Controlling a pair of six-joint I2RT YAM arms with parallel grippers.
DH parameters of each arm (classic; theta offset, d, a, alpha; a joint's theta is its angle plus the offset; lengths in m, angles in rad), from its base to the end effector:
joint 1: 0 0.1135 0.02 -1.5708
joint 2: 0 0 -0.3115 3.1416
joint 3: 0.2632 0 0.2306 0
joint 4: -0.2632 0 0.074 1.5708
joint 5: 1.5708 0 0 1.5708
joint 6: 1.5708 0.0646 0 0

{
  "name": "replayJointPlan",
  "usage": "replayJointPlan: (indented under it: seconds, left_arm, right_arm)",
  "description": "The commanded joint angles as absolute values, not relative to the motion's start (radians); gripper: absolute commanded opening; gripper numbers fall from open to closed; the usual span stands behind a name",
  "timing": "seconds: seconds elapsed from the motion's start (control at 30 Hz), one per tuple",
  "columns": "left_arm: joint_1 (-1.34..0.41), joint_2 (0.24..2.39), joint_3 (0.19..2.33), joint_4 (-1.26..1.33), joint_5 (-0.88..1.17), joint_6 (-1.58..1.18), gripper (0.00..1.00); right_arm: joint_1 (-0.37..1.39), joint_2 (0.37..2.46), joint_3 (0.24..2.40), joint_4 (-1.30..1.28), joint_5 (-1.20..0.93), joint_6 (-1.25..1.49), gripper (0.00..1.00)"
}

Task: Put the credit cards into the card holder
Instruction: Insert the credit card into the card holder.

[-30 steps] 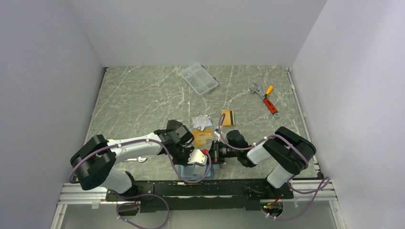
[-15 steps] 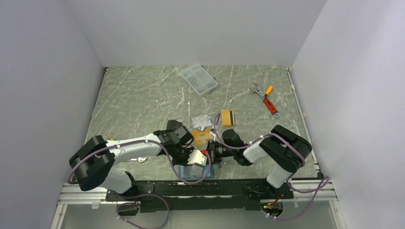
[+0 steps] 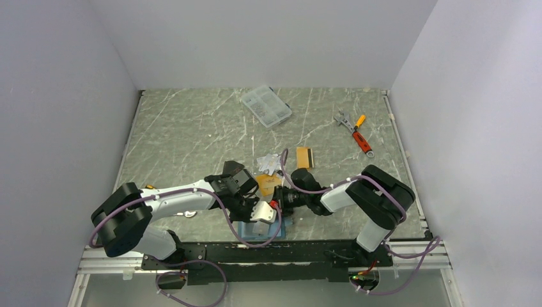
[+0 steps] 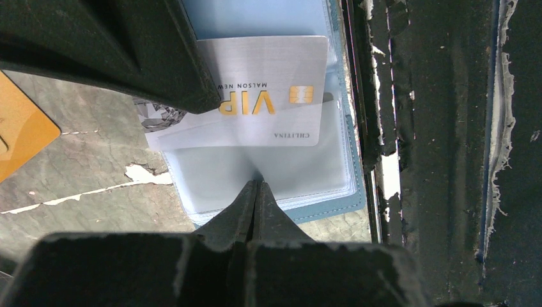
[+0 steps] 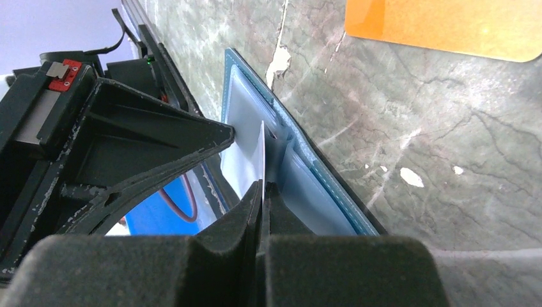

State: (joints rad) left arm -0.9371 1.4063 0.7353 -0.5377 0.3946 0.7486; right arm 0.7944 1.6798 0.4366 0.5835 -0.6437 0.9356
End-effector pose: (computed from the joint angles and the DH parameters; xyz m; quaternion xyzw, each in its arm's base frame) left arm 0.1150 -0.1985 0.2044 0.7436 0.6154 -0.2086 0.1576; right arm 0.1697 0.2281 0.1546 -0.0787 0.8596 0.5019 0.0545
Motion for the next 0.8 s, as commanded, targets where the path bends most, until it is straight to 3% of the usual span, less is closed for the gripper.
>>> replayJointPlan:
  seconds: [0.0,0.4,0.77]
  left_arm:
    - [-0.938,1.417,0.708,-0.598,0.327,0.778,0.00]
    - [-0.937,1.418,0.726,-0.601,0.331,0.772,0.00]
    - [-0.939,1.387,0.757,-0.631,0.359,0.765,0.00]
  right_arm:
    - [0.798,1.670,0.435,0.498,-0.647,0.871,0.00]
    - [0.801,1.740,0.456,0.534,-0.730,0.870,0.00]
    - [0.802,1.748,0.495,0.512,-0.672,0.870,0.00]
